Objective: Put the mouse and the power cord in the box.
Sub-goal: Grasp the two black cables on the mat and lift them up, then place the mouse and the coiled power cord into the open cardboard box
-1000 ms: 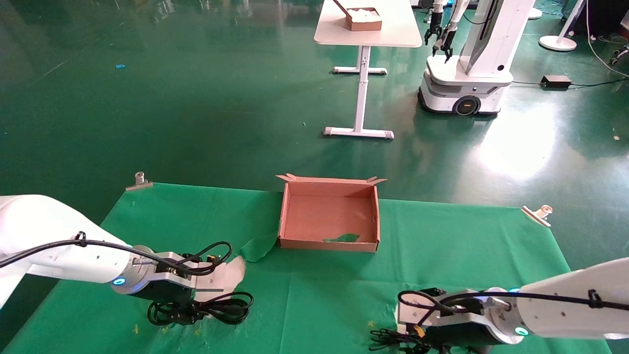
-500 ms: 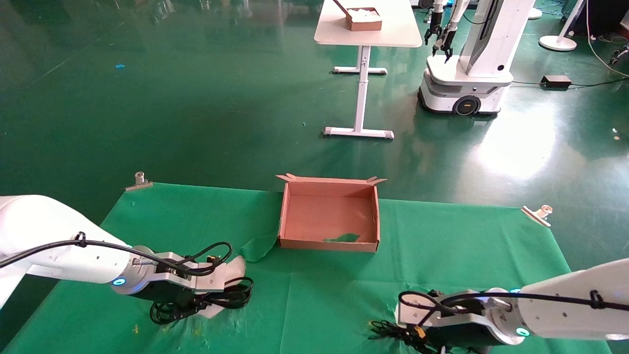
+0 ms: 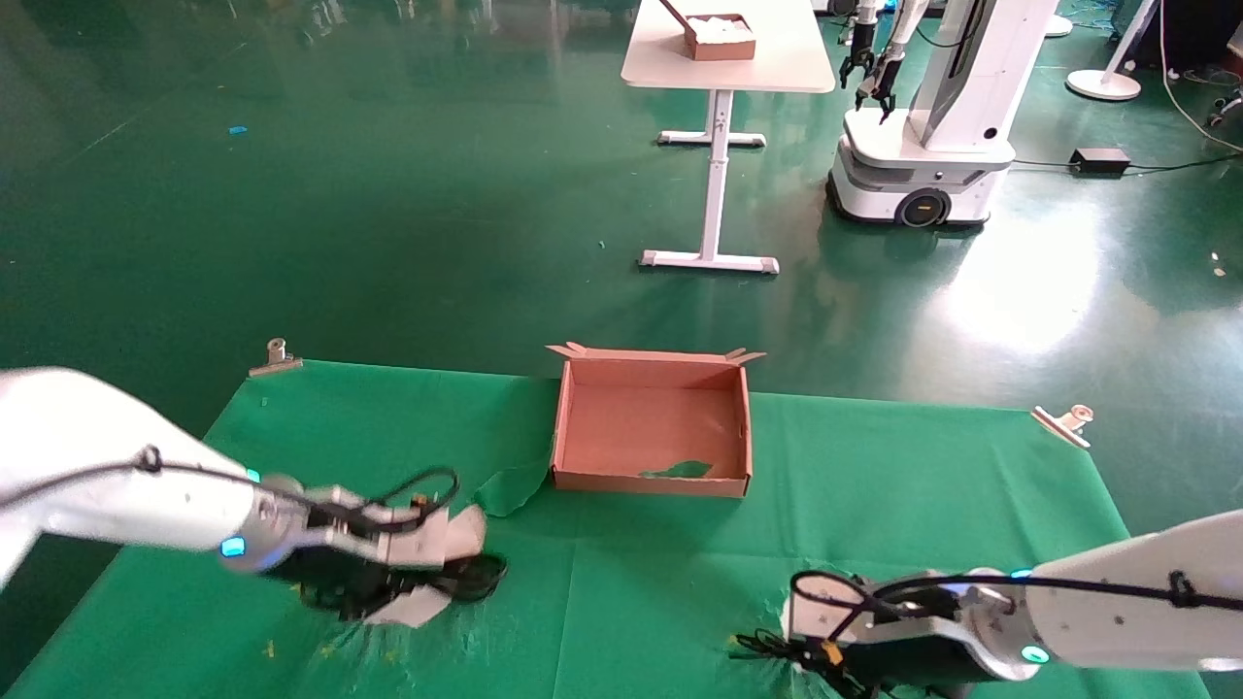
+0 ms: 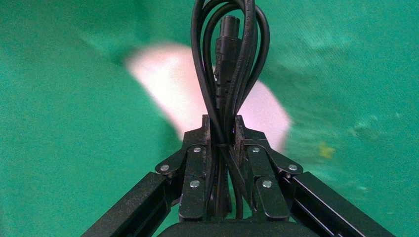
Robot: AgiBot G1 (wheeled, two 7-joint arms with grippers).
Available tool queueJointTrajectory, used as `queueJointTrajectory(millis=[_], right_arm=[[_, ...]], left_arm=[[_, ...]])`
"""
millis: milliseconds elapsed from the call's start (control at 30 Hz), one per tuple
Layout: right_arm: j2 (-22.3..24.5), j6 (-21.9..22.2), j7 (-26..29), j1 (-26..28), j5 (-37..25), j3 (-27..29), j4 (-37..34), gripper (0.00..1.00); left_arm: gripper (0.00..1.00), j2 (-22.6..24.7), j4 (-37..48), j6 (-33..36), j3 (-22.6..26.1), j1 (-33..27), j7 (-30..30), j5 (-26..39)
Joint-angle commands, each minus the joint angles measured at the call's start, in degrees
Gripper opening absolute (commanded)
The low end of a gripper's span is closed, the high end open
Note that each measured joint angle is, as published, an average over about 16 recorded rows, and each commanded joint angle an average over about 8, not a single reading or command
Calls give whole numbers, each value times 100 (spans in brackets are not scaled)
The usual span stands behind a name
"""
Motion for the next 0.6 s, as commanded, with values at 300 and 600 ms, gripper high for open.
queueJointTrajectory(millis=[300, 600], right_arm=[[450, 68, -25, 533, 204, 381, -47, 0], [1025, -26, 59, 956, 289, 668, 80, 0]], left_arm=[[0, 551, -35, -333, -355, -501, 87, -503], [0, 1362, 321, -1835, 96, -271, 788, -1035]])
